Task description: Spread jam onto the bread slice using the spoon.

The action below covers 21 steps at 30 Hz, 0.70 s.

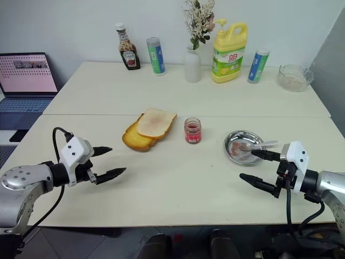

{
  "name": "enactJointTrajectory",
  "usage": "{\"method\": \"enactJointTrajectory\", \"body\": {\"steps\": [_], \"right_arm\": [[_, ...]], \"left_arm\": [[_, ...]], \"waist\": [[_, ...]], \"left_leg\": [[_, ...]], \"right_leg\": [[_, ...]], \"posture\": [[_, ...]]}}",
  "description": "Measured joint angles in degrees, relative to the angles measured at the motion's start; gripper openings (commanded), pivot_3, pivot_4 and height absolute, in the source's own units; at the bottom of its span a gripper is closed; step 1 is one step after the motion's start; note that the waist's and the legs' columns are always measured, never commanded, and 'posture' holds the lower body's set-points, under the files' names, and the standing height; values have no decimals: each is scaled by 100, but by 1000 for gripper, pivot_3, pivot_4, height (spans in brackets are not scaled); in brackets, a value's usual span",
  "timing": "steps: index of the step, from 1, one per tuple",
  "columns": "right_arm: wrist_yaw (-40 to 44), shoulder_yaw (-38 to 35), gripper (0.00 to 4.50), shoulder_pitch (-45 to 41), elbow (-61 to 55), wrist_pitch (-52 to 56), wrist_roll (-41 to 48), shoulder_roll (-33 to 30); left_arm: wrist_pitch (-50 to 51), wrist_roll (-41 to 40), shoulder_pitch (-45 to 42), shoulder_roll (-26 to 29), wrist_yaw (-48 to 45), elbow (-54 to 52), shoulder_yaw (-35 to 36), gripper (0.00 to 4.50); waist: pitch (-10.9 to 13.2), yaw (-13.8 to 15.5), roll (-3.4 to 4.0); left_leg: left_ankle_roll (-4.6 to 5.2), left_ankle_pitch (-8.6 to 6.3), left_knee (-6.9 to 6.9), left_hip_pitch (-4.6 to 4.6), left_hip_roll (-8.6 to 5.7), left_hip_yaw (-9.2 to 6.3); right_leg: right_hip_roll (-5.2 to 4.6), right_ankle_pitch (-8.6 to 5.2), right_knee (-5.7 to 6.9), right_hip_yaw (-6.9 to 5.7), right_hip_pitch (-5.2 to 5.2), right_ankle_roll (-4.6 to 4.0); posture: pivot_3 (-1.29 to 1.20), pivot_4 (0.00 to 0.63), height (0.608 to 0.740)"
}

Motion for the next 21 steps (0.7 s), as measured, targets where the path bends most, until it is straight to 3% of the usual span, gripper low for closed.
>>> {"method": "enactJointTrajectory", "body": {"steps": [13, 21], "right_arm": [[-158, -80, 4455, 67, 0, -6, -7, 32], [-366, -539, 4455, 446, -32, -7, 22, 129]], "left_arm": [[-14, 91, -122, -23, 52, 67, -6, 4500], [-43, 255, -168, -24, 148, 141, -127, 4500]], "waist": [[0, 0, 0], [0, 1, 0]], "left_leg": [[0, 0, 0, 0, 0, 0], [0, 0, 0, 0, 0, 0]], "right_leg": [[0, 0, 0, 1, 0, 1], [0, 0, 0, 0, 0, 1]], "posture": [[0, 150, 740], [0, 150, 740]]}}
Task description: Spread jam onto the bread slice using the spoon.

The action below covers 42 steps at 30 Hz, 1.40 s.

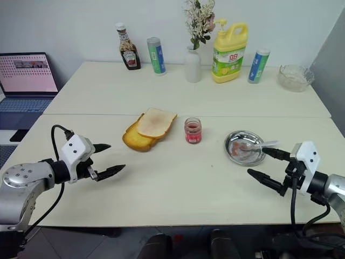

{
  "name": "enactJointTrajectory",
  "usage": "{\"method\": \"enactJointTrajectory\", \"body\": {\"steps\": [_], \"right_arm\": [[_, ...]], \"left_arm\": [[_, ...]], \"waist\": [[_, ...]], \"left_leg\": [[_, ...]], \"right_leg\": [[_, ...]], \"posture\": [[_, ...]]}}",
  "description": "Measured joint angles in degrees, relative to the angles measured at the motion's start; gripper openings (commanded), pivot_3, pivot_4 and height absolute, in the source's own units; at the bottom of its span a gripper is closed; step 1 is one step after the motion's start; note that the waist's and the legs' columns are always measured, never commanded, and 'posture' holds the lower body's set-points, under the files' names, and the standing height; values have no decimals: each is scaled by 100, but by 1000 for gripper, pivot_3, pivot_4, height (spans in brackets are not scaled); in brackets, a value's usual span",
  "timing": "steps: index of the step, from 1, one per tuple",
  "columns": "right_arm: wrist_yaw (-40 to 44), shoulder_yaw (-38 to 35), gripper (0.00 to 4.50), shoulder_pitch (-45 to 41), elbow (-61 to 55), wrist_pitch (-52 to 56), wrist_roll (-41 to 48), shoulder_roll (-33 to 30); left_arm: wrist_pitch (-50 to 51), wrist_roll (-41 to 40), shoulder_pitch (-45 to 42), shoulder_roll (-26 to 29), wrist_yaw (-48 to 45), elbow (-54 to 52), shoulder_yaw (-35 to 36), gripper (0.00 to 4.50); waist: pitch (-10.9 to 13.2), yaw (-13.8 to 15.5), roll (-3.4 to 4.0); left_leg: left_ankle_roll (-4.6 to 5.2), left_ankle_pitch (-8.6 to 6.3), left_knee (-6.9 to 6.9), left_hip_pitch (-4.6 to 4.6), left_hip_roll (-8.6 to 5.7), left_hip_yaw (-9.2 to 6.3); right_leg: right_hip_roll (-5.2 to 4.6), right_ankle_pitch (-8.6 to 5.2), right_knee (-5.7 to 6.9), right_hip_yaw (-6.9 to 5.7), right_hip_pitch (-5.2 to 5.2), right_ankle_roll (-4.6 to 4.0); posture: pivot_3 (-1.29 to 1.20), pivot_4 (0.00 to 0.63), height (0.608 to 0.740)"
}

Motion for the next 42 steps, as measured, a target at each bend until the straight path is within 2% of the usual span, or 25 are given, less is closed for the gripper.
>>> {"method": "enactJointTrajectory", "body": {"steps": [11, 18, 24, 29, 32, 39, 42], "right_arm": [[-102, -128, 4455, 182, -128, 0, -2, 72], [-340, -78, 4455, 60, -505, 180, 152, 155], [-762, 377, 4455, -532, -1064, 902, 476, 86], [-1273, 814, 4455, -1481, -1459, 1649, 1035, 99], [-1420, 992, 4455, -1782, -1592, 1849, 1247, 123], [-1488, 1165, 4455, -1813, -1601, 1905, 1334, 137], [-1512, 1181, 4500, -1784, -1618, 1906, 1339, 137]], "left_arm": [[-2, 22, -276, -71, 46, 188, -127, 4500], [385, -102, -1102, -636, 810, 576, -7, 4500], [1389, -334, -1826, -1317, 1538, 758, -22, 4500], [2007, -429, -2575, -2001, 2116, 1260, -41, 4500], [2055, -353, -2899, -2225, 2388, 1746, -123, 4500], [1779, -123, -3442, -2530, 2613, 2947, -258, 4500], [1781, -105, -3588, -2585, 2596, 3141, -278, 3933]], "waist": [[0, -3, 0], [0, 1, 0], [-1, 1, -2], [-2, 2, -4], [-2, 3, -4], [-3, 8, -5], [-3, 12, -5]], "left_leg": [[0, 0, 1, 1, 0, 0], [0, 0, 5, 0, -2, -1], [0, 0, 7, -1, -2, -5], [0, 1, 11, -3, -5, -12], [0, 0, 8, -4, -6, -12], [0, 1, 8, -18, -8, -19], [0, 1, 10, -18, -9, -18]], "right_leg": [[1, 0, 2, 1, 0, 1], [1, 5, 3, 1, 2, 8], [3, 6, 5, 0, 3, 10], [4, 8, 7, -3, 5, 13], [4, 22, 0, -3, 5, -10], [3, 29, -14, -11, 3, -8], [2, 31, -14, -10, 4, -5]], "posture": [[0, 150, 740], [0, 150, 740], [0, 150, 740], [0, 150, 740], [0, 150, 740], [0, 150, 740], [0, 150, 740]]}}
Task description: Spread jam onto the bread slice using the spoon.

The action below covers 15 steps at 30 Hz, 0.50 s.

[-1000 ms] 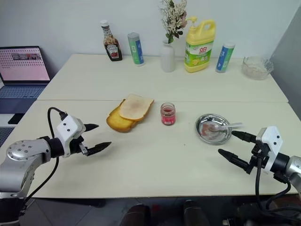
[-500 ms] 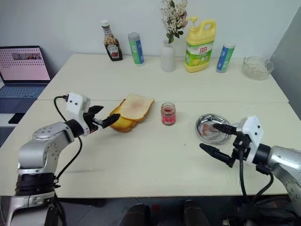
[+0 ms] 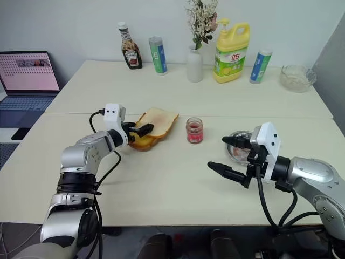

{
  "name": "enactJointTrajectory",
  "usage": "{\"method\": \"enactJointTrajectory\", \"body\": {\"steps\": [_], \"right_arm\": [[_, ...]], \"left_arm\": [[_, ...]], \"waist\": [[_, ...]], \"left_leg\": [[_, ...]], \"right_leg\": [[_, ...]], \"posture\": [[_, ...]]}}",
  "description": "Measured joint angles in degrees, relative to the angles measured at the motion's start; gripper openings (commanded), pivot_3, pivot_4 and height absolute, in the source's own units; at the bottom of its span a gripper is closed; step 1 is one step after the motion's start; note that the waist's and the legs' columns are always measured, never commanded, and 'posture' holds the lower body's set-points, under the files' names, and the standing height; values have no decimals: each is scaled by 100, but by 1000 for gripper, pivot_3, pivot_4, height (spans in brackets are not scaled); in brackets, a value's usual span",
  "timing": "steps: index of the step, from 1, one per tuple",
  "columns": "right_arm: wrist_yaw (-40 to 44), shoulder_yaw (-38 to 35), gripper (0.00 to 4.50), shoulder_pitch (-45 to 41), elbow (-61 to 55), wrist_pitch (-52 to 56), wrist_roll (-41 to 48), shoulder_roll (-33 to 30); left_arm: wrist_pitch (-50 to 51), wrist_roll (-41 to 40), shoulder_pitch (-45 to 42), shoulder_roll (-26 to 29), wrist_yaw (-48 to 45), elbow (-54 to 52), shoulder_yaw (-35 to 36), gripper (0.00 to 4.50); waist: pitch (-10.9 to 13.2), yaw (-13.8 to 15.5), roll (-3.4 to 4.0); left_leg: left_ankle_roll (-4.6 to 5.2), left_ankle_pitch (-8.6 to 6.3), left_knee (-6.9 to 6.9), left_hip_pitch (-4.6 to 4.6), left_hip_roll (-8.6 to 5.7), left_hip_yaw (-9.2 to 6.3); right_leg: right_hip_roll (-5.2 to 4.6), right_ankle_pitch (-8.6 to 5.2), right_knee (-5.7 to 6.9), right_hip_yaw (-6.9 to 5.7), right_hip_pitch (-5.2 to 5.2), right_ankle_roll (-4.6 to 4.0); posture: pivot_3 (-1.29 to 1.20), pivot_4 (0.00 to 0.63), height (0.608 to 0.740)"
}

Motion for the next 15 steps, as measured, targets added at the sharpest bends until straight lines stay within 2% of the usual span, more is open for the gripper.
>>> {"method": "enactJointTrajectory", "body": {"steps": [12, 15], "right_arm": [[-59, -12, 4500, 175, -76, -28, 14, 0], [-4, -18, 4500, 190, -76, -55, 14, 0]], "left_arm": [[254, -2, -142, -55, -92, 28, -93, 105], [255, -43, -142, -55, -109, 3, -72, 32]], "waist": [[0, 3, -1], [0, 2, -1]], "left_leg": [[0, 0, -1, -2, 0, -1], [0, 0, -1, -2, 0, -1]], "right_leg": [[-1, 0, -5, 0, 1, 1], [0, 0, -5, -1, 1, 1]], "posture": [[0, 150, 740], [0, 150, 740]]}}
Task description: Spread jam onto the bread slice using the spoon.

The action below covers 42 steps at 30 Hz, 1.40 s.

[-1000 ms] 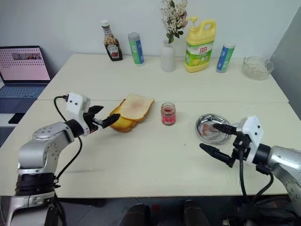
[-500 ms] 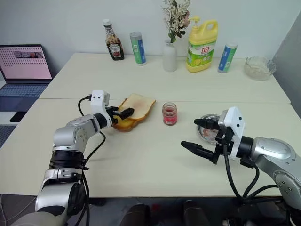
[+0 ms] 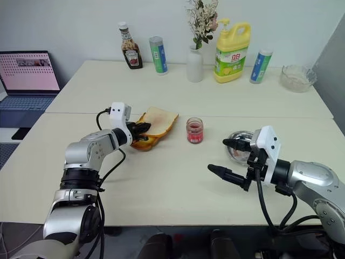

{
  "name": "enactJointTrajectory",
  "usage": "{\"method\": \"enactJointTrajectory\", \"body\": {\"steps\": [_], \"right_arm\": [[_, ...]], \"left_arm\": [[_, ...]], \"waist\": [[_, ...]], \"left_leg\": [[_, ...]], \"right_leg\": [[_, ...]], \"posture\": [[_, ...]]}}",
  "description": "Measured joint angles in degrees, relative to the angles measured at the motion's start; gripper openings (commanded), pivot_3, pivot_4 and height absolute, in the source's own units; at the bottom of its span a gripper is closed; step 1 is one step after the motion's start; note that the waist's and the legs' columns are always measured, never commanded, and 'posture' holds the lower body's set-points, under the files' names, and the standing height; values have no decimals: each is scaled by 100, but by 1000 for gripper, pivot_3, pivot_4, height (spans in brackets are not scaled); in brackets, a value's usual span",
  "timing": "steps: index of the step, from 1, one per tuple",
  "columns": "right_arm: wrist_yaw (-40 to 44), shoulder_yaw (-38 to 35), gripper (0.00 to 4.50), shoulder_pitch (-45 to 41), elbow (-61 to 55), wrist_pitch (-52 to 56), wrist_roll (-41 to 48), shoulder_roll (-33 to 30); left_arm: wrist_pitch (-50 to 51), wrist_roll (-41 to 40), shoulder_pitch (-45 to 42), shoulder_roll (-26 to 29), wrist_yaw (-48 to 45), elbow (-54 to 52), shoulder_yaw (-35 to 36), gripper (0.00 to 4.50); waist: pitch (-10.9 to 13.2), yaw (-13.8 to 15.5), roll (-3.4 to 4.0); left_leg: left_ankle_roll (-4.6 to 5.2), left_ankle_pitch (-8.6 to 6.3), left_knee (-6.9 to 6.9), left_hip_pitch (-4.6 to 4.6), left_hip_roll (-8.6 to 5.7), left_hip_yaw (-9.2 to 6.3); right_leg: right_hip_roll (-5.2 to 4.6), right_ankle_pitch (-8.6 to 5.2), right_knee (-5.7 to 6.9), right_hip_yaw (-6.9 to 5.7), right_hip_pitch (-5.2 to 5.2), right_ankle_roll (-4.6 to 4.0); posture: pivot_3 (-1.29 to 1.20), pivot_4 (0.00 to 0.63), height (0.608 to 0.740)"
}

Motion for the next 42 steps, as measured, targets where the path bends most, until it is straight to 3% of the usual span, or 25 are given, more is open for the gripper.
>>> {"method": "enactJointTrajectory", "body": {"steps": [5, 14, 16, 20, 25, 34, 42], "right_arm": [[125, -151, 4500, 48, 8, -117, -4, -4], [311, -517, 4500, 456, 74, -230, -15, -158], [328, -609, 4500, 482, 117, -229, -14, -203], [367, -630, 4500, 469, 120, -220, 20, -249], [584, -759, 4500, 742, 89, -94, 173, -528], [668, -864, 4500, 1118, -129, -93, 216, -563], [825, -842, 4500, 1420, -269, -81, 202, -790]], "left_arm": [[217, -305, 223, 142, -380, -632, 70, 32], [1479, -1979, 2005, 1765, -2309, -2965, 305, 32], [1681, -2231, 2245, 1909, -2543, -3238, 318, 32], [1751, -2480, 2426, 1870, -2674, -3748, 58, 32], [1686, -2492, 2314, 1380, -2571, -3880, -445, 32], [800, -1339, 2186, 1001, -2095, -2927, -1440, 32], [628, -1008, 2060, 1016, -2116, -2738, -1605, 32]], "waist": [[0, -7, 0], [0, -32, 2], [0, -17, 2], [-1, 32, 0], [-2, 10, -2], [-3, -19, 0], [-3, -17, 0]], "left_leg": [[0, 0, 0, -16, 1, 0], [-1, 0, -4, -18, 8, 1], [-1, 0, -2, -18, 6, 2], [0, 1, 8, -18, 1, 0], [0, 1, 6, -18, 3, 2], [0, 0, 4, -15, 6, 2], [0, 0, 2, -16, 6, 3]], "right_leg": [[0, 1, -4, -1, -14, 0], [0, -1, -7, -2, -20, -1], [-2, -3, -8, -1, -19, 2], [-6, -6, -10, -3, -11, 15], [-2, -1, -12, 1, -13, 12], [6, -1, -10, 5, -15, 11], [5, -1, -11, 5, -15, 12]], "posture": [[0, 150, 740], [0, 150, 740], [0, 150, 740], [0, 150, 740], [0, 150, 740], [0, 150, 740], [0, 150, 740]]}}
